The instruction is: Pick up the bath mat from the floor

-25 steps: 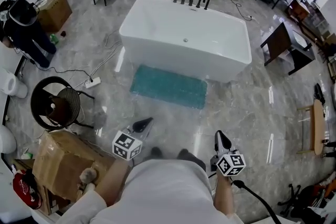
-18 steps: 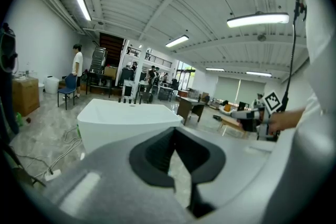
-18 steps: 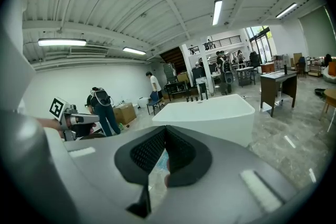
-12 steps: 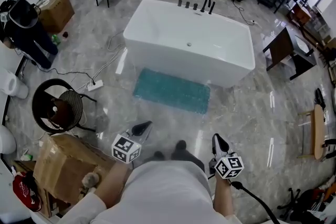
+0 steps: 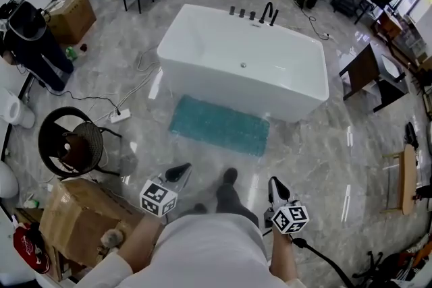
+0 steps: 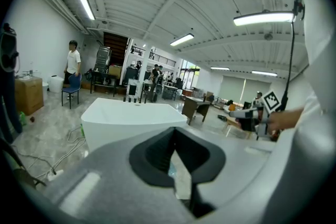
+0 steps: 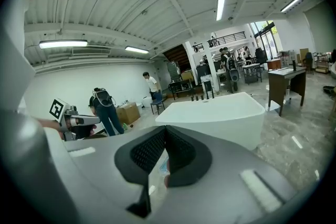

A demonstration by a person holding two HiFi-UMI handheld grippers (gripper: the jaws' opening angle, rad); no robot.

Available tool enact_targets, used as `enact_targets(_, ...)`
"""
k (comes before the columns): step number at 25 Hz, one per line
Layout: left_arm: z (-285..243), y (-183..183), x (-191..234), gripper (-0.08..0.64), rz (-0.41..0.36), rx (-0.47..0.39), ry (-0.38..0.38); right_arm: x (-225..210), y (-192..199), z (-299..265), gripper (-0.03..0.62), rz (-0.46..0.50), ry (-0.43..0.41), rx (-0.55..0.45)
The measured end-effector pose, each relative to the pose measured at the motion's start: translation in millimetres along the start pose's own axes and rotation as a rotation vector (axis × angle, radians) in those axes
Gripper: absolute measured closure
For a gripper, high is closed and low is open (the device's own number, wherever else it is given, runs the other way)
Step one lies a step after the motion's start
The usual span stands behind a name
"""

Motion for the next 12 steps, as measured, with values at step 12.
enact_targets(12,-94,-47,52,0.558,0.013,-0.029,0.031,-53,-43,-112,0.588,0.029,-0.069,0.040)
Point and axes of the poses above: the fingertips, and each gripper's own axes: z backward along the fingers, x to its left, y out of its underside, the point moved 1 cm from there along z, backward along the fingers, and after that the axes turned 12 degrees about y, right-handed, at the moved point
